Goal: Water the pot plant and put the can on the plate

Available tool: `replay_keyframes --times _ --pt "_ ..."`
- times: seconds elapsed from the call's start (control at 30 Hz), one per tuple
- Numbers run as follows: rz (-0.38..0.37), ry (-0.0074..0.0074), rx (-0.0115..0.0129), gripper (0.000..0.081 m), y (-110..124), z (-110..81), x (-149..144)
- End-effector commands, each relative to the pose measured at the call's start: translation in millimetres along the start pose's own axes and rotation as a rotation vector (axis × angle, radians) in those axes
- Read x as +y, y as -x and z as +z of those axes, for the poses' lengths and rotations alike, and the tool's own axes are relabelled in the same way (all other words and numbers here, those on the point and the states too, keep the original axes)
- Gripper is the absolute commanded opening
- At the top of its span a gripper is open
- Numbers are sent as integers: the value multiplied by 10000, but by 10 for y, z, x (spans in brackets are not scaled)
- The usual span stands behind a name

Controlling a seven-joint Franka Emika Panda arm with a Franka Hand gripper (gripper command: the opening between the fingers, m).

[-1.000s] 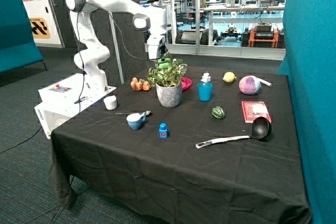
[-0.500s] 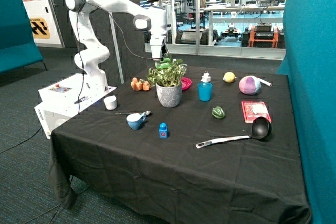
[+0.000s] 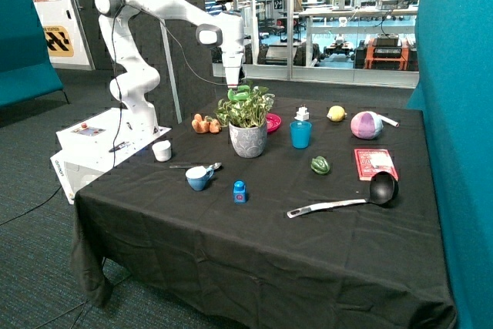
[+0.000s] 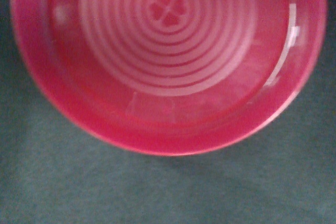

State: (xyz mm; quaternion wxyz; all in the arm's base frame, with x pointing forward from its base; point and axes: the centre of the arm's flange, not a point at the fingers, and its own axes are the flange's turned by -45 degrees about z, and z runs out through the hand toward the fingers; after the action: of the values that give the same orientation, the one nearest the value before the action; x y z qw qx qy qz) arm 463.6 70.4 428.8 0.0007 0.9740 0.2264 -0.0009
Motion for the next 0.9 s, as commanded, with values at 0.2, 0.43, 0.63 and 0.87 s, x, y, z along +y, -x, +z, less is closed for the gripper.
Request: replay_keyframes --times 0.2,0.43,0.63,0.87 --pt "-1677 -7 21 346 32 74 -514" --pt "-2205 -7 22 429 7 69 -695" --pt "-2547 -7 22 459 -36 54 -812" --pt "-3067 -6 22 445 -57 46 -979"
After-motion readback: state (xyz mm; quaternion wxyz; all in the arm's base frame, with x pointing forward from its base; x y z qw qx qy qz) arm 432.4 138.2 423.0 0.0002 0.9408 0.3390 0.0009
